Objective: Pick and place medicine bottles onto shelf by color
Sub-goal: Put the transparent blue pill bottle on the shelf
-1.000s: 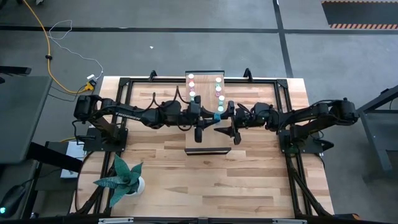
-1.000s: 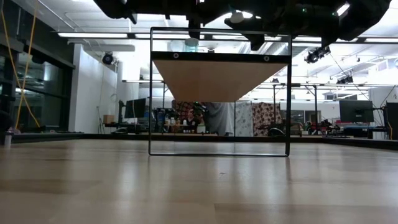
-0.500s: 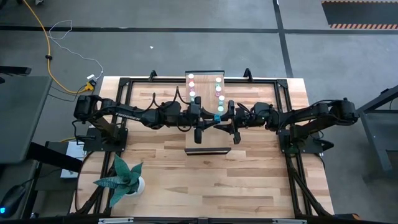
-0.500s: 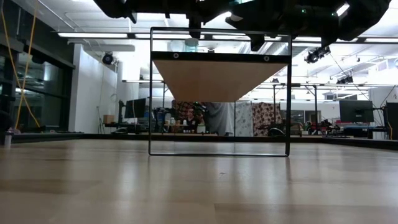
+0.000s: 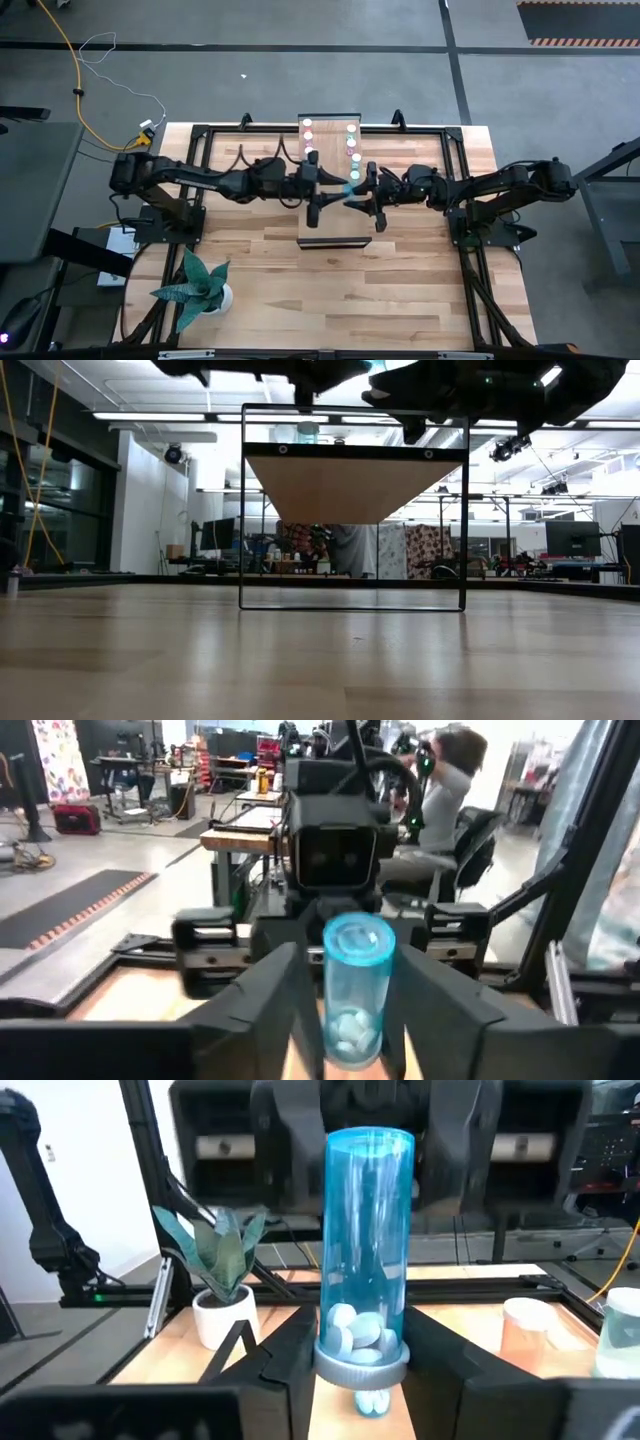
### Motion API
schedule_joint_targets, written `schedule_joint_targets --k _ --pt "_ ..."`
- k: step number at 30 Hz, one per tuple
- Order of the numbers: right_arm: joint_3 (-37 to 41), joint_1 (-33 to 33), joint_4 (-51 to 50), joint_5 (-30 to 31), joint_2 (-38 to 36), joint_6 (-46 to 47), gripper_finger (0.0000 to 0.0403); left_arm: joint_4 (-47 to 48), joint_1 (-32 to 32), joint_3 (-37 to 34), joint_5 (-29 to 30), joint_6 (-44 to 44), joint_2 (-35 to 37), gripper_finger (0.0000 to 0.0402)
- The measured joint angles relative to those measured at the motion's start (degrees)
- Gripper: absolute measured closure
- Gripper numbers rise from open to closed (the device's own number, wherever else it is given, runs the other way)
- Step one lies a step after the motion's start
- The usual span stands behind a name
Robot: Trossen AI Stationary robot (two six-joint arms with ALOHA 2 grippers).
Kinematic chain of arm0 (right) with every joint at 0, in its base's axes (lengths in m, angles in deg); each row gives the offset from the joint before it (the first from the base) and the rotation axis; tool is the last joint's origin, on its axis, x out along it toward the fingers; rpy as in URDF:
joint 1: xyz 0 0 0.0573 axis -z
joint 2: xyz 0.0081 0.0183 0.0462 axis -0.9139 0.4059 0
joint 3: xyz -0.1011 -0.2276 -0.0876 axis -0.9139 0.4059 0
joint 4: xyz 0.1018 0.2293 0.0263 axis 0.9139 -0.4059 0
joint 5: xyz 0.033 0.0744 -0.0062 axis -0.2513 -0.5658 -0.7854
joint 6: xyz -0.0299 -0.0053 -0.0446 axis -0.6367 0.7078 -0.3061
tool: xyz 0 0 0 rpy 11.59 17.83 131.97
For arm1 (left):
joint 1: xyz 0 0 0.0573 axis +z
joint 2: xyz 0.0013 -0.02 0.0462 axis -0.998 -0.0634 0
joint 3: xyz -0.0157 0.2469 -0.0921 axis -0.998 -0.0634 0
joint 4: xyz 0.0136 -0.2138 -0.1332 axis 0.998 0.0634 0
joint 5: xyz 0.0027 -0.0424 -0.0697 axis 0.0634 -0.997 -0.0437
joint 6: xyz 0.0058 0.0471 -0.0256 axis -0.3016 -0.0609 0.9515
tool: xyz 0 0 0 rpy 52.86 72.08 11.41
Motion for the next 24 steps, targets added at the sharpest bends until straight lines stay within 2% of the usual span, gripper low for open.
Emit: schedule_joint_targets --k 3,5,9,13,18,22,24 --pt "-0.23 0.31 -2.41 0.72 -0.38 -1.19 0.0299 7.82 0.20 0.07 0.14 -1.96 3.78 0.0218" --pt "-2.17 0.41 -8.68 2.55 -0.79 -2.27 0.0299 13.82 0.22 0.05 0.61 -2.86 6.32 0.0200" --pt "-11.74 0.27 -29.72 8.02 -0.94 -6.64 0.0299 22.25 0.18 0.11 0.74 -3.85 11.10 0.0178" --pt "-22.91 -0.86 -49.81 14.70 0.68 -9.88 0.0299 29.35 0.18 0.02 0.86 -5.17 12.67 0.0173" --pt "-32.62 -2.14 -62.70 16.37 3.88 -11.02 0.0299 31.85 -0.23 0.02 4.91 -8.59 12.68 0.0173" --pt "-36.59 -3.31 -66.58 16.56 6.00 -11.11 0.0299 30.38 -0.70 -0.02 10.28 -11.55 11.80 0.0174" --pt "-37.25 -3.70 -67.75 16.87 6.61 -11.12 0.0299 28.89 -0.73 0.00 10.91 -12.41 11.86 0.0174"
